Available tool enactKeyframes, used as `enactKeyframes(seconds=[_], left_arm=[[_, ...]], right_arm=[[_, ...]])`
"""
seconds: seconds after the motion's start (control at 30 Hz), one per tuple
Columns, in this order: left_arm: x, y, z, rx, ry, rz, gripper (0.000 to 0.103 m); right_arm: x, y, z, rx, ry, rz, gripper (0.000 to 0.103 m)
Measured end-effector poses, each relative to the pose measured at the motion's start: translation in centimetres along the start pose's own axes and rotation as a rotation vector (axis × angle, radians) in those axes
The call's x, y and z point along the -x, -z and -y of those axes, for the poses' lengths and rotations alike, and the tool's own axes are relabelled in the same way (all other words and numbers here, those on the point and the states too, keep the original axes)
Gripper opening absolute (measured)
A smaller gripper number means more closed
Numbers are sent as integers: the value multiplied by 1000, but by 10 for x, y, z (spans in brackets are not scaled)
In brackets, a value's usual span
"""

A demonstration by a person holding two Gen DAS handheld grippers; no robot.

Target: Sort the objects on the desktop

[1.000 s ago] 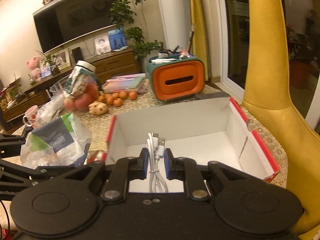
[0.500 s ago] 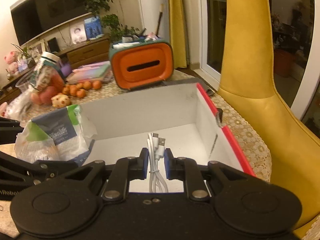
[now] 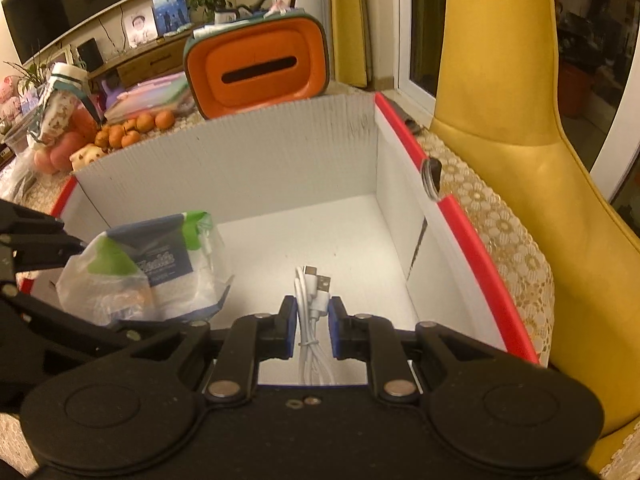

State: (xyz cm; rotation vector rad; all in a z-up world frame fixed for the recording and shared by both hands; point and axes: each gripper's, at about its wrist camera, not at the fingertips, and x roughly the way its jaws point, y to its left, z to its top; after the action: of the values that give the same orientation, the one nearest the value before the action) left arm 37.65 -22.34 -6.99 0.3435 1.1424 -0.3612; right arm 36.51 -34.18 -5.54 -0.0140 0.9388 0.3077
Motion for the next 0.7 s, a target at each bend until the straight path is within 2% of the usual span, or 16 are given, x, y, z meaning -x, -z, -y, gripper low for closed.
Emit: enactKeyframes(seconds=[0.17,0.4,0.7], left_arm=[[-14,-6,1,6,-6,-53,54],[-23,-3,0,34,-1,-87,58],[-19,4,-11,119,17,-67,68]], right_arm=[[-1,1,-1,19,-1,-9,16],[1,2,-1,63,5,-10,17],[15,3,5,77,-16,19,23]])
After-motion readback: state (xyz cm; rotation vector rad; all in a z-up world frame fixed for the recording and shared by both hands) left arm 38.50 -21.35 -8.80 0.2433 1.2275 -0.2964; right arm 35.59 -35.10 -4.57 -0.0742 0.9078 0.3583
